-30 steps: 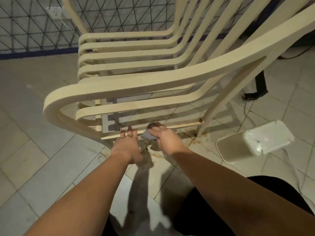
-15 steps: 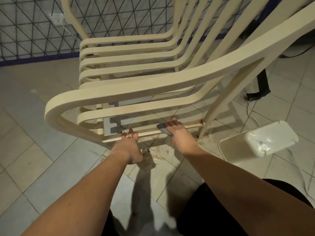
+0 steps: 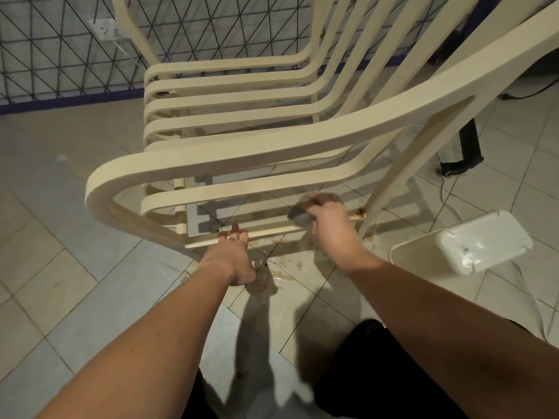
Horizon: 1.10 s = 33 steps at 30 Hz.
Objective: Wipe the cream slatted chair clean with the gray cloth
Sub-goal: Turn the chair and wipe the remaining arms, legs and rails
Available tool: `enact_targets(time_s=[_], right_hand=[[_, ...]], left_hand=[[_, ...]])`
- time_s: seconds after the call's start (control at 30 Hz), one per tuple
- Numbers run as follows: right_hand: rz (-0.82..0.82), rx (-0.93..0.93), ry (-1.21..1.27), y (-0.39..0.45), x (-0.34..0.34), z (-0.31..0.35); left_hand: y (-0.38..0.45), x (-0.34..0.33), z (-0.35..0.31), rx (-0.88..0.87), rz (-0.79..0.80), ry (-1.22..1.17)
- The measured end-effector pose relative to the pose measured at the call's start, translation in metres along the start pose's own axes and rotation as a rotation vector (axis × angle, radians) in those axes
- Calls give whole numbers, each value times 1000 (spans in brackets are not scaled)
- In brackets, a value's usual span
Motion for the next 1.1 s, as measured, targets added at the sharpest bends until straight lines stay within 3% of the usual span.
enact_targets(time_s=[0.07, 0.13, 0.3, 0.43, 0.5, 0.6, 0.63, 0.7, 0.77, 0.93, 1.0, 1.1], right_hand=[[158, -108, -153, 9, -7, -9], [285, -63, -233, 0, -24, -13], [107, 50, -109, -21, -24, -17], [379, 252, -100, -40, -18, 9], [373, 345, -120, -41, -10, 16], [49, 152, -180, -17, 4, 1], [29, 39, -259, -11, 6, -8], [170, -129, -380, -13, 5, -21], [276, -226, -315, -24, 1, -18], [168, -4, -55, -34, -1, 22], [94, -20, -122, -20, 3, 18], [220, -117, -388, -6, 6, -16]], left_hand=[[1, 1, 1, 1, 3, -4], [2, 1, 1, -1, 11, -8], [4, -1, 0, 0, 18, 3], [4, 0, -2, -5, 12, 7], [4, 0, -2, -8, 8, 9], [5, -1, 0, -8, 13, 10], [5, -1, 0, -7, 15, 7], [3, 0, 0, -8, 12, 6], [3, 1, -1, -14, 10, 3], [5, -1, 0, -13, 1, -5], [6, -1, 2, -12, 2, -7], [5, -1, 4, -16, 4, -23]])
Point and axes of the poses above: each hand's wrist, its own y-axis towards the middle knuckle, its own x-axis out of the back of the hand, z = x × y, the point moved 1 cm from there along y, towards the middle knuckle, and after that the axes turned 8 degrees about -y, right-handed, at the moved point
